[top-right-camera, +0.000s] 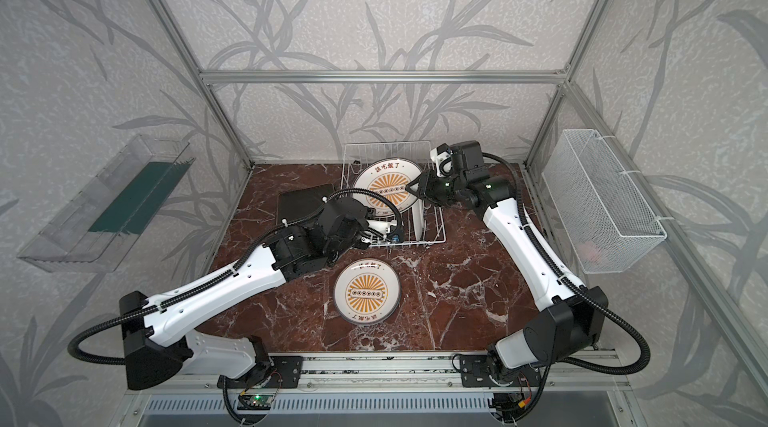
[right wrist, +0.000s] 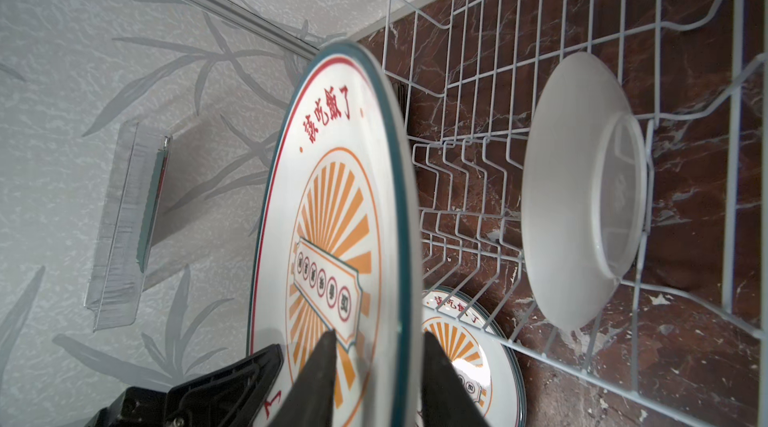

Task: Unload the plates from the dish rack
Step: 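Carry the sunburst plate toward the right gripper while the right gripper grasps its rim, then open the left gripper while the right gripper carries the plate toward the stack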

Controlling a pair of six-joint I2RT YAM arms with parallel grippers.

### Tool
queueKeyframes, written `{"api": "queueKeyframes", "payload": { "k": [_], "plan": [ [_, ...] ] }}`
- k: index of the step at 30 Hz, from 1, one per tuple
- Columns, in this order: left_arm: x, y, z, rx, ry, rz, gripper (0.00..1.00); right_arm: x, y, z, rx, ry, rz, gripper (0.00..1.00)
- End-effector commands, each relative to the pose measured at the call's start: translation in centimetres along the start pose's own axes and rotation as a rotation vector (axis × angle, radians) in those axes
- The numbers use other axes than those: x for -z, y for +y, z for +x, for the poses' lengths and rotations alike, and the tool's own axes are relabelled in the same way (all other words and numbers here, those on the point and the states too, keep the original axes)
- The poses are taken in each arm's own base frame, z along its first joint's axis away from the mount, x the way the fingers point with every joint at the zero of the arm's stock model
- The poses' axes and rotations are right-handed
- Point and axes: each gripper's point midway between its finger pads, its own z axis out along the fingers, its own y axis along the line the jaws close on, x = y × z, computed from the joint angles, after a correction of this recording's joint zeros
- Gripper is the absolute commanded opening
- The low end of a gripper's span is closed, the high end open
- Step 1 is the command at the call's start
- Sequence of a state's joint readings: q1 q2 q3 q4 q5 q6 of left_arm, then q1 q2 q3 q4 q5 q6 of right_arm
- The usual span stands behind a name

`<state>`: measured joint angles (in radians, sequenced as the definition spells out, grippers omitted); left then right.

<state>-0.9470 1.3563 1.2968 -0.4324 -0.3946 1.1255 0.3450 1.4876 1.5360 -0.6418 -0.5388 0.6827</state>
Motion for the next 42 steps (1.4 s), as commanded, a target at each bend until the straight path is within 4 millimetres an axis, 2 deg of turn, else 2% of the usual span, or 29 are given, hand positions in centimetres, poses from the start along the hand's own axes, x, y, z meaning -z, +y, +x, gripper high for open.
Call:
{"api": "queueKeyframes", "payload": {
  "k": [1, 4, 7, 14, 15, 18, 20, 21, 24, 26, 29, 32, 35, 39, 42],
  "plan": [
    [1.5, 2.2, -0.5, 0.032, -0.044, -0.083, 0.0, 0.0, -0.1, 0.2, 0.001, 0.02, 0.017, 0.26],
    [1.3, 2.1, -0.4, 0.045, -0.041, -0.09, 0.0, 0.1, -0.1, 0.2, -0.01, 0.009, 0.011, 0.17],
    [1.1, 2.0, -0.4, 0.058, -0.036, -0.09, 0.0, 0.4, 0.4, 0.0, -0.018, -0.016, -0.014, 0.0],
    [1.0, 1.9, -0.5, 0.15, -0.052, -0.092, 0.0, 1.8, 1.2, -0.3, -0.034, -0.052, -0.084, 0.0],
    [1.1, 1.8, -0.4, 0.168, -0.053, -0.085, 0.06, 2.2, 1.3, -0.6, -0.045, -0.071, -0.101, 0.0],
    [1.6, 1.1, -0.6, 0.219, -0.067, -0.022, 0.47, 3.4, 1.5, -1.7, -0.078, -0.129, -0.157, 0.0],
    [1.9, 0.8, -0.5, 0.245, -0.076, -0.005, 0.96, 4.3, 1.3, -2.1, -0.093, -0.156, -0.181, 0.0],
    [2.1, 0.8, -0.5, 0.254, -0.08, -0.001, 0.99, 4.8, 1.1, -2.3, -0.094, -0.17, -0.189, 0.0],
    [2.9, 1.0, 0.0, 0.308, -0.086, -0.006, 0.99, 6.4, 0.9, -2.0, -0.08, -0.197, -0.215, 0.0],
    [3.9, 1.4, 0.4, 0.398, -0.116, 0.014, 0.99, 7.2, 0.6, -1.2, -0.068, -0.191, -0.224, 0.0],
    [6.0, 2.2, 1.2, 0.611, -0.192, 0.106, 0.99, 8.0, 0.1, 1.5, -0.01, -0.142, -0.204, 0.0],
    [8.0, 3.7, 2.1, 0.782, -0.284, 0.111, 0.99, 8.5, -1.0, 4.7, 0.028, -0.078, -0.172, 0.0],
    [9.5, 4.5, 2.6, 0.886, -0.337, 0.123, 0.99, 8.7, -2.4, 7.8, 0.042, -0.034, -0.154, 0.0],
    [10.4, 4.7, 2.6, 0.993, -0.378, 0.16, 0.99, 8.3, -4.1, 11.3, -0.017, -0.011, -0.158, 0.0],
    [9.8, 4.9, 3.5, 1.089, -0.381, 0.145, 0.99, 7.9, -5.1, 13.7, -0.037, 0.007, -0.147, 0.0]
  ]
}}
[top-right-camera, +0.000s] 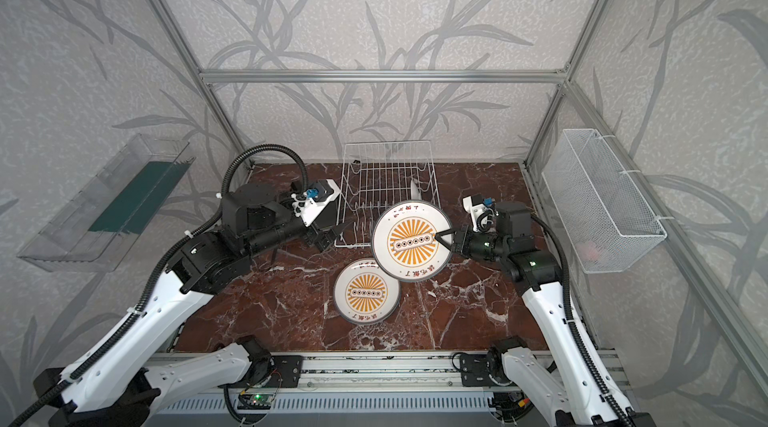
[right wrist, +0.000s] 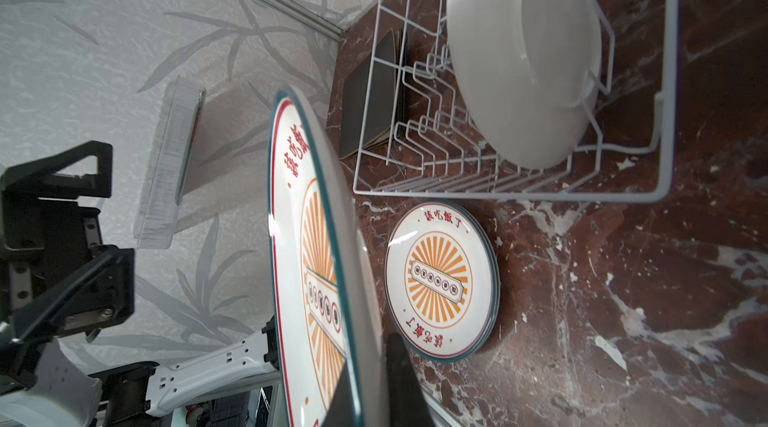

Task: Unload the plates from the dish rack
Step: 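Open the left gripper while the right gripper carries the plate toward the stack, then lower the sunburst plate onto the plate stack with the right gripper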

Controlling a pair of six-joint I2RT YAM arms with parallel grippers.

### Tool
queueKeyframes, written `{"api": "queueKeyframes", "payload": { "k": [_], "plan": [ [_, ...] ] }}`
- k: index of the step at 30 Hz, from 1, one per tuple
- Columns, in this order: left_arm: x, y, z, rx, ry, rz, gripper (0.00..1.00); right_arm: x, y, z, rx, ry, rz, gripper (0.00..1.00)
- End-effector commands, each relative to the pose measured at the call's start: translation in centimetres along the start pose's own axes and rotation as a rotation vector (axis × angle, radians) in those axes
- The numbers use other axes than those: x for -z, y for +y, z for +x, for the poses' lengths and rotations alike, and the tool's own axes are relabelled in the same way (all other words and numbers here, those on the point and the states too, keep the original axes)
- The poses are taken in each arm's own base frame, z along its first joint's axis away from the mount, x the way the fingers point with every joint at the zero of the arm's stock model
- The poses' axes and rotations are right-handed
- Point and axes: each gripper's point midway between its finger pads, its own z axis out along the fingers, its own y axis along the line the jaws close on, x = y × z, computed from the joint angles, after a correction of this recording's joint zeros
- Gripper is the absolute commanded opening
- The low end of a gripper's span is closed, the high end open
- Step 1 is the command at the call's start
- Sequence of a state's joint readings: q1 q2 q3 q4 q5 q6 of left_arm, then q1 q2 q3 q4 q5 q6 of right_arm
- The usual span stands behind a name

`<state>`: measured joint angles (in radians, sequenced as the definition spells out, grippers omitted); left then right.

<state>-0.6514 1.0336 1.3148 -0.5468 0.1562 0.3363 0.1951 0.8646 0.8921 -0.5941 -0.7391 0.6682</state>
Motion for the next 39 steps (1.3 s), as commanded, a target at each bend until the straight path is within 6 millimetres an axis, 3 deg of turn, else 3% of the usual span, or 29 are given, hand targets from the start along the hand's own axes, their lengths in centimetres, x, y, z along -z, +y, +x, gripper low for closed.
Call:
{"api": "queueKeyframes", "payload": {
  "k": [1, 6, 10, 21, 39],
  "plan": [
    [-0.4, -0.1, 0.6, 0.18, -0.014, 0.039, 0.99, 0.1, 0.2, 2.2, 0.003, 0.027, -0.024, 0.0],
    [-1.3, 0.8, 1.2, 0.343, -0.042, 0.051, 0.99, -1.9, -1.8, 6.1, -0.018, 0.116, 0.025, 0.0],
    [-2.3, 1.6, 2.0, 0.433, -0.042, 0.038, 0.99, -4.2, -3.2, 7.6, -0.075, 0.148, 0.063, 0.0],
    [-3.5, 2.2, 3.0, 0.508, 0.011, 0.028, 0.99, -10.4, -5.1, 9.2, -0.102, 0.195, 0.097, 0.0],
    [-3.3, 1.9, 2.1, 0.515, -0.009, 0.056, 0.99, -15.2, -5.6, 10.2, -0.113, 0.224, 0.163, 0.0]
  ]
}}
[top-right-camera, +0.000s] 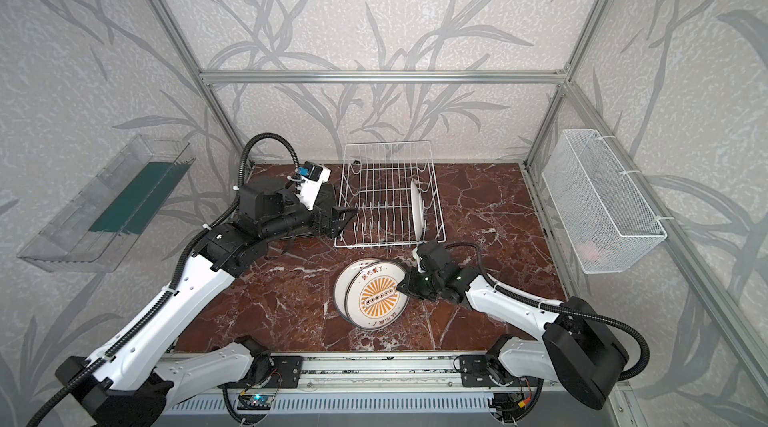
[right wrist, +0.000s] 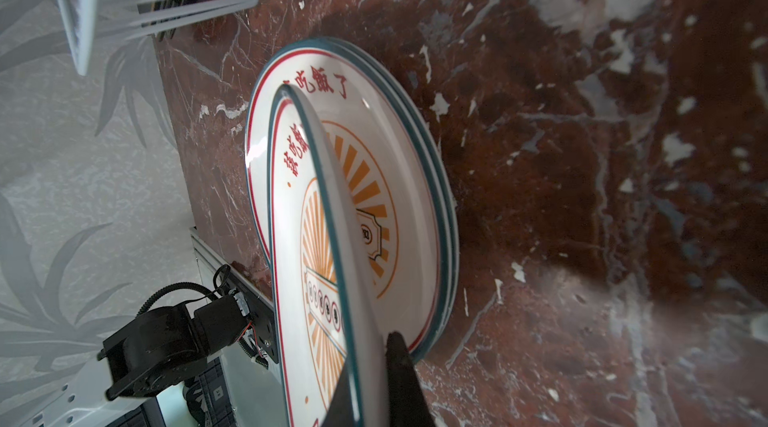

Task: Unload the plates from the dish rack
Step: 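Lower the sunburst plate onto the plate stack with the right gripper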

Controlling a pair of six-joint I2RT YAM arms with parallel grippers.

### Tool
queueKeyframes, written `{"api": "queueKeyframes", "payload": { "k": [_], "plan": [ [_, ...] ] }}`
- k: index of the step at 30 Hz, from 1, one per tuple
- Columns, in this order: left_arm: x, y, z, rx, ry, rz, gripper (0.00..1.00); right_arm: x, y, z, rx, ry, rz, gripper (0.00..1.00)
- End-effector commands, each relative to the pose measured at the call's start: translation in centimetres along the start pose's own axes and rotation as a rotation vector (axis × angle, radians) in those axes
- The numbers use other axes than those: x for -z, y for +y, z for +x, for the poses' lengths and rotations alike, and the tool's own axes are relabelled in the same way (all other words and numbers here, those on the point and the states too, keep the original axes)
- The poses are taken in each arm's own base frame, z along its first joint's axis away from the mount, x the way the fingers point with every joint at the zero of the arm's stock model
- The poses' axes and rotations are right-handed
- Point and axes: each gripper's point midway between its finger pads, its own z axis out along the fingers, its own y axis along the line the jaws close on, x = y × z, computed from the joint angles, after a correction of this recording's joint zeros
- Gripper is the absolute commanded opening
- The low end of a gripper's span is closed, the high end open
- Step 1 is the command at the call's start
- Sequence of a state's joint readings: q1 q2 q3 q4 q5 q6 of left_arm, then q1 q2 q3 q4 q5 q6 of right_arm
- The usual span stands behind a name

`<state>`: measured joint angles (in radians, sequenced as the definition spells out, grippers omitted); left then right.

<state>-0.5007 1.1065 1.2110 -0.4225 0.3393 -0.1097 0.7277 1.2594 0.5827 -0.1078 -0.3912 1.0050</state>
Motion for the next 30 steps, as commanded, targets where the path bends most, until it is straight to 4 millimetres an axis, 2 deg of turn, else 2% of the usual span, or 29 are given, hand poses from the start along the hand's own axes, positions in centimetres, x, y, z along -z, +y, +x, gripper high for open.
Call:
{"api": "queueKeyframes", "payload": {
  "k": [1, 8, 20, 30],
  "plan": [
    [0.6, -0.5, -1.5, 0.005, -0.046, 0.022, 0.99, 0.3, 3.4, -1.8, 0.028, -0.058, -0.087, 0.02],
    [0.1, -0.8, -1.8, 0.034, -0.06, 0.046, 0.99, -0.8, 3.3, -1.8, 0.011, -0.023, -0.081, 0.17],
    [-0.4, -1.1, -2.2, 0.065, -0.071, 0.072, 0.99, -0.3, 1.3, -0.7, -0.008, 0.036, 0.052, 0.45],
    [-1.7, -1.3, -2.1, 0.13, -0.045, 0.106, 0.99, -0.8, 0.7, 0.0, -0.02, 0.102, 0.134, 0.56]
  ]
}}
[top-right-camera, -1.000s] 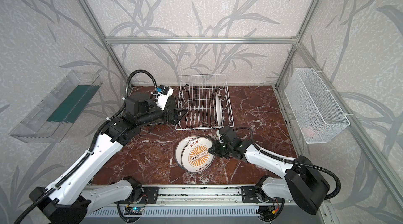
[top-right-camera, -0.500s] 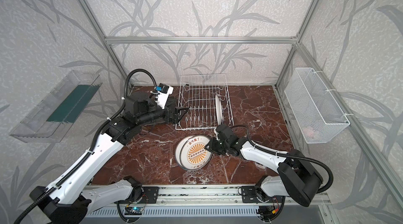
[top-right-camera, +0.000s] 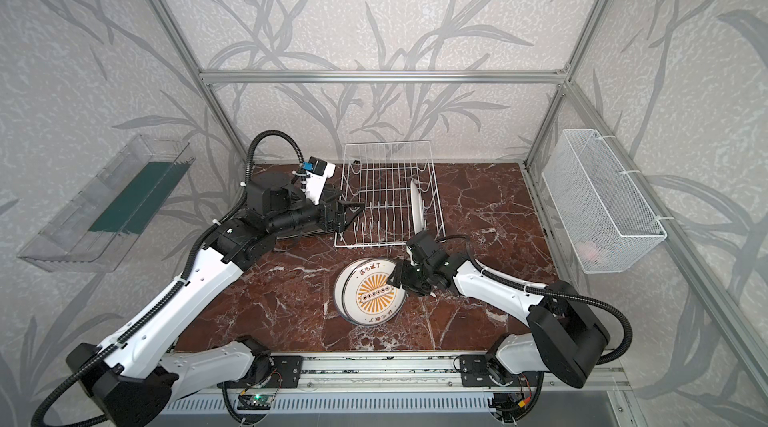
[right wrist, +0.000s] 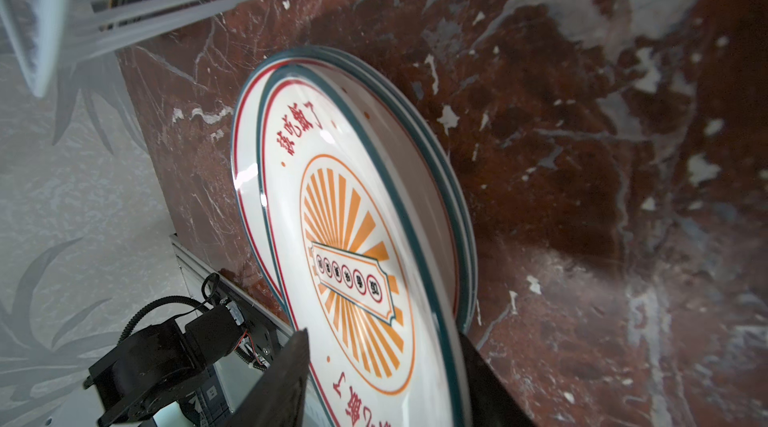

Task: Unload the plates from the dish rack
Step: 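Lower the sunburst plate onto the plate stack with the right gripper, then open the right gripper and withdraw it from the stack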

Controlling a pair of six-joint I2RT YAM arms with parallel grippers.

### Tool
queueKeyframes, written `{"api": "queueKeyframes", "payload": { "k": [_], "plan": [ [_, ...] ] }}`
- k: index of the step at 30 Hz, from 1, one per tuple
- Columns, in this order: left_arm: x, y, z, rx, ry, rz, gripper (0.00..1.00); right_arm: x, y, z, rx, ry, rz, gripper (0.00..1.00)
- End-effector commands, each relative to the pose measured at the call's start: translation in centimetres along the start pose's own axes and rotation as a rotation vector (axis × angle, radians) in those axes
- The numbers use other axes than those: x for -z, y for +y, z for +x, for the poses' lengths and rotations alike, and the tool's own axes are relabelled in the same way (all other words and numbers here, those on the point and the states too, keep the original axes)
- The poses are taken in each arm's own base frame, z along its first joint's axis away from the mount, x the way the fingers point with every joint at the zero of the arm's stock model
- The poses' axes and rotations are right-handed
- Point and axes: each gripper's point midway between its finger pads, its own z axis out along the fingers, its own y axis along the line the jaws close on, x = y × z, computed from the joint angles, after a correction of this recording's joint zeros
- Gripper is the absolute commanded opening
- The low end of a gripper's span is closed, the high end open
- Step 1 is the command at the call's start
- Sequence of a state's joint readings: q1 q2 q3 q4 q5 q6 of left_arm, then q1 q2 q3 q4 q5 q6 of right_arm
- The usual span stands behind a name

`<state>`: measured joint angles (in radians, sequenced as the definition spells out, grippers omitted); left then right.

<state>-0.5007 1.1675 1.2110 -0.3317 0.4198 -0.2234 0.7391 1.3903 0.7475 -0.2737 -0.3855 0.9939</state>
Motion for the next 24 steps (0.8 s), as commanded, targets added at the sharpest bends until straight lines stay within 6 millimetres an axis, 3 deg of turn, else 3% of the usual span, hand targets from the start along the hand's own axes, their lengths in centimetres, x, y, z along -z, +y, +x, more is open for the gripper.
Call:
{"api": "queueKeyframes", "payload": {
  "k": [1, 12, 24],
  "plan": [
    [0.0, -0.5, -1.4, 0.03, -0.022, 0.022, 0.99, 0.2, 0.0, 0.5, 0.008, 0.031, 0.039, 0.59],
    [-0.4, -0.6, -1.4, 0.044, -0.012, 0.032, 0.99, -0.2, 0.8, 0.1, 0.024, 0.052, 0.047, 0.75],
    [-0.5, -0.4, -1.3, 0.048, -0.007, 0.026, 0.99, 0.0, 1.1, -0.3, 0.058, 0.061, 0.081, 0.81]
  ]
}}
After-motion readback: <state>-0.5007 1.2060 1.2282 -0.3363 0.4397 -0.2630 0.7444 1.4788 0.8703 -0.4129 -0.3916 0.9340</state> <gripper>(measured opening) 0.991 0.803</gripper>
